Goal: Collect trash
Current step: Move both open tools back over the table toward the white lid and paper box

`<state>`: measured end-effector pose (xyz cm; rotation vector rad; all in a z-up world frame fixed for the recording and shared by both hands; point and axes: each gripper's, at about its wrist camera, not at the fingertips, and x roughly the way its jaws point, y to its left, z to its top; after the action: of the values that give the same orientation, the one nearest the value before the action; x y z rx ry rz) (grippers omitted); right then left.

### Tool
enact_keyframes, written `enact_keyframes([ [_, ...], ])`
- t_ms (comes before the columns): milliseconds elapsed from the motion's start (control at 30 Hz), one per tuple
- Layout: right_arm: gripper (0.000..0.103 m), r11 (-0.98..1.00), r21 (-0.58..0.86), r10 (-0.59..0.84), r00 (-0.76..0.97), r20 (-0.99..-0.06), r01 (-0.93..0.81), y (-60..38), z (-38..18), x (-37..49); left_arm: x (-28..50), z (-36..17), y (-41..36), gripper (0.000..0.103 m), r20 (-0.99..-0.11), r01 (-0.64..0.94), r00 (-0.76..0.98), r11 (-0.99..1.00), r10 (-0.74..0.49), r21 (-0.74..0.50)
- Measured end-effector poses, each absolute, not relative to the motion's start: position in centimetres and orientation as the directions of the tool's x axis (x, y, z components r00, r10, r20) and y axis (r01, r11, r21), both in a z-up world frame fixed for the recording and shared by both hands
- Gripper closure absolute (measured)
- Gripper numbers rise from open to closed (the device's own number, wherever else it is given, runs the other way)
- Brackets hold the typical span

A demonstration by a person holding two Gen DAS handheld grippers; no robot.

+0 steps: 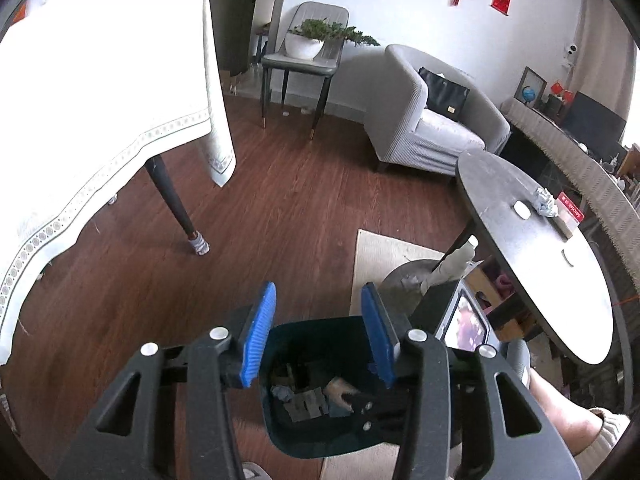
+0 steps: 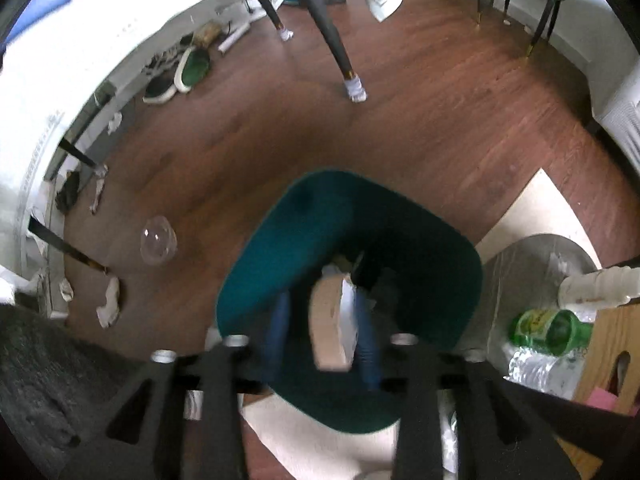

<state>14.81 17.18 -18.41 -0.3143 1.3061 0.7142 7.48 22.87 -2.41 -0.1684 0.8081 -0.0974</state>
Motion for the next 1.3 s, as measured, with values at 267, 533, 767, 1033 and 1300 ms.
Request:
enact_keyframes([
  [267,0.054,0.752,0.176,0.319,0.117,-0.940,-0.636,15.9,-16.8,14.3,7.6,-0.4,22.0,0.062,-0.666,0.032,0.731,0.983,-0.147,-0.181],
  [533,0.054,0.745,0.179,0.385,0.195,-0.902,-0.643,13.6,-13.2,13.9,7.3,2.3,19.9,0.062,-0.599,0.050,0.790,0.987,-0.134,-0.154],
  [767,0.054,0.730,0.195,0.490,0.304,-0.817,-0.655,11.2,-8.2,13.4,6.7,4.6,18.0,0.062,-0.529,0.061,0.839,0.988,-0.128,-0.143],
  [1033,0.049,0.746,0.172,0.537,0.429,-0.726,-0.643,7.3,-3.9,13.1,7.2,5.3,15.5,0.062,-0.507,0.079,0.853,0.990,-0.128,-0.119],
  [1300,0.045,0.799,0.152,0.510,0.523,-0.683,-0.582,2.3,-2.1,13.9,8.2,5.5,12.1,0.054,-0.508,0.115,0.845,0.984,-0.169,-0.135],
])
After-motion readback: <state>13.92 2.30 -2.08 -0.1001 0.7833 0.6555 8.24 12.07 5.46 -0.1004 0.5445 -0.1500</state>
